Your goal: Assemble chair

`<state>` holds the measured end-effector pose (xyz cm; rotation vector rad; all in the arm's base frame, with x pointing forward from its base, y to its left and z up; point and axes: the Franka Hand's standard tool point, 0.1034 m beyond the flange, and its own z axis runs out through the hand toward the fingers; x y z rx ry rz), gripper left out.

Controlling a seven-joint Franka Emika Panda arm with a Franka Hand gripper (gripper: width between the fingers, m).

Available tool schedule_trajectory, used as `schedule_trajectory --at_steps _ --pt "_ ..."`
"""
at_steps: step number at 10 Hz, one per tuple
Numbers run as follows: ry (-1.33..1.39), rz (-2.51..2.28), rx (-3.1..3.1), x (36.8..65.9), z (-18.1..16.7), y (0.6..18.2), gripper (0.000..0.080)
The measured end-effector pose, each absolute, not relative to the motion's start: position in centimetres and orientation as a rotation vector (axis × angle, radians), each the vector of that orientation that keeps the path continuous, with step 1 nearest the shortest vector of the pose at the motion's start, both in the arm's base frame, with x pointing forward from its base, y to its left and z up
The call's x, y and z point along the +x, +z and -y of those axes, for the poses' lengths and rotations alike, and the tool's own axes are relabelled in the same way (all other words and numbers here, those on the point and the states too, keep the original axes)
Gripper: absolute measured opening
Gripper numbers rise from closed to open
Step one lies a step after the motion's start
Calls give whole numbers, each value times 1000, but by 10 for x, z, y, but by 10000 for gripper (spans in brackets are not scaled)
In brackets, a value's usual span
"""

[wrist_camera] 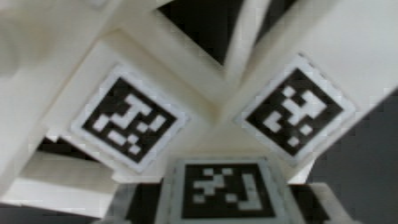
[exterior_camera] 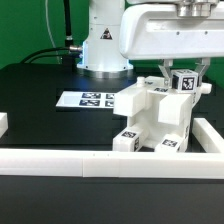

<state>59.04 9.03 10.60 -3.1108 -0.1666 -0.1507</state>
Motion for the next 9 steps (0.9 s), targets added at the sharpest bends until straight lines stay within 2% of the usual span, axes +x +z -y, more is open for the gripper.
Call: schedule_trajectory --at_steps 4,9 --pt "-133 -495 -3042 591 -90 105 268" --pt "-113 -952 -2908 591 -91 105 268"
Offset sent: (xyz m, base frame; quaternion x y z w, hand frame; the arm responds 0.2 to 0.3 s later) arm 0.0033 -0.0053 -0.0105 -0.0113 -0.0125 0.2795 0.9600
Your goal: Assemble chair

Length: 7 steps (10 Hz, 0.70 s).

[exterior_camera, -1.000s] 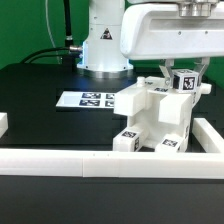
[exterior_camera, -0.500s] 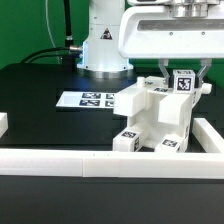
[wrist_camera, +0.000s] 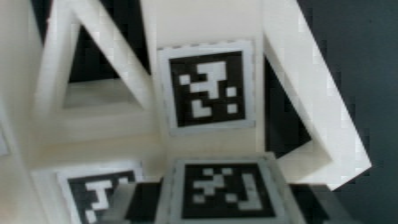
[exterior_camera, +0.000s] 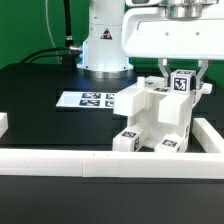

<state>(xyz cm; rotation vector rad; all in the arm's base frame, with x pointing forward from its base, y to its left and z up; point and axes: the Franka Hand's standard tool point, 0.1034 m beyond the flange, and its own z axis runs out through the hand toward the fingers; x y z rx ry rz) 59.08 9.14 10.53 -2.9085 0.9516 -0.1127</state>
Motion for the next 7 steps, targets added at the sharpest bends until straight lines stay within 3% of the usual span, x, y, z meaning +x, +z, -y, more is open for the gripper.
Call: schedule_trajectory --at_steps 2,4,7 --pt "-111 -973 -2900 591 -92 105 269" --pt "-117 -826 -2949 591 -91 105 593" --pt "-136 -254 -3071 589 -93 105 647"
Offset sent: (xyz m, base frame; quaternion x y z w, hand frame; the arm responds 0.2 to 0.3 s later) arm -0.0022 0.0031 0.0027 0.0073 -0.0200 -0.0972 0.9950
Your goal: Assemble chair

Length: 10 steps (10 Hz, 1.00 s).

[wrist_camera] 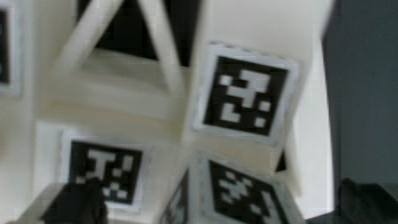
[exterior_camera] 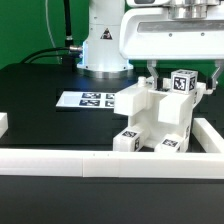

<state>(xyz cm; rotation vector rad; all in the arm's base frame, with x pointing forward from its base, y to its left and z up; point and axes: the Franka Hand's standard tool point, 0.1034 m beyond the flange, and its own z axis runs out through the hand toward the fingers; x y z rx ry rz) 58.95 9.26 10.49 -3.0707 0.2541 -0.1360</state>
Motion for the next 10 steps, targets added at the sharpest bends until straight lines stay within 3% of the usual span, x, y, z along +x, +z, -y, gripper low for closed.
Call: schedule_trajectory --at_steps 7,10 --pt "-166 794 -3046 595 -84 111 648" --pt "-164 990 -3013 594 -85 111 648"
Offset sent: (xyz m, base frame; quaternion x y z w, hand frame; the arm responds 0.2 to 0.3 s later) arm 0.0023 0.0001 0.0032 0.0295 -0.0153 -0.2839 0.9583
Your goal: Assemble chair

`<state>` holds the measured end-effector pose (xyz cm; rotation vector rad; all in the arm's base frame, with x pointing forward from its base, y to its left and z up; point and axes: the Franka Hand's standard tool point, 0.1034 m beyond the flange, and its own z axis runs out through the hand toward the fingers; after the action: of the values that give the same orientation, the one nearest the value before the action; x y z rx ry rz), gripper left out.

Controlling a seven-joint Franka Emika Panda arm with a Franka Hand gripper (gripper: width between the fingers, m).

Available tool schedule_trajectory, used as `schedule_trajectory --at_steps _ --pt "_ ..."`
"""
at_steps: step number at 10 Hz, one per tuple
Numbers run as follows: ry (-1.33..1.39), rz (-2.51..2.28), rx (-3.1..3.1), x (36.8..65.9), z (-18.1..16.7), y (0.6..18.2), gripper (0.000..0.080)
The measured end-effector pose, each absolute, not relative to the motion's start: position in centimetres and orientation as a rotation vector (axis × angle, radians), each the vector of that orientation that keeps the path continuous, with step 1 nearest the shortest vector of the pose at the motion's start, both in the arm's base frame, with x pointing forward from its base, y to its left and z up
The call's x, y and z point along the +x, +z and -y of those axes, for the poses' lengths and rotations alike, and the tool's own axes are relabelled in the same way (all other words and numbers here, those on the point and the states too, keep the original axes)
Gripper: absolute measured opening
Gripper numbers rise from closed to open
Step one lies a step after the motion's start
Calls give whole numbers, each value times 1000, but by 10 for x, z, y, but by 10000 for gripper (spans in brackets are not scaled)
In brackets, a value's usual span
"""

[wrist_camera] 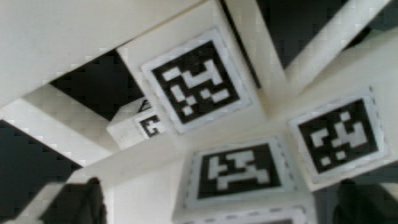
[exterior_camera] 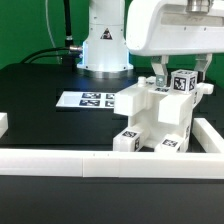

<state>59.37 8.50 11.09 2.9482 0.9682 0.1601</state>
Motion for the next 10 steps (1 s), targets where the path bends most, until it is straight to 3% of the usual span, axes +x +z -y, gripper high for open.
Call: schedule_trajectory --at_steps 2,3,4,5,10 --pt "161 -939 2958 593 -85 110 619" --pt "161 -913 2967 593 -85 110 438" --pt "162 -893 2974 593 -85 110 438" --pt "163 -782 3011 593 -85 110 262" --pt "184 -162 3140 595 -82 109 265"
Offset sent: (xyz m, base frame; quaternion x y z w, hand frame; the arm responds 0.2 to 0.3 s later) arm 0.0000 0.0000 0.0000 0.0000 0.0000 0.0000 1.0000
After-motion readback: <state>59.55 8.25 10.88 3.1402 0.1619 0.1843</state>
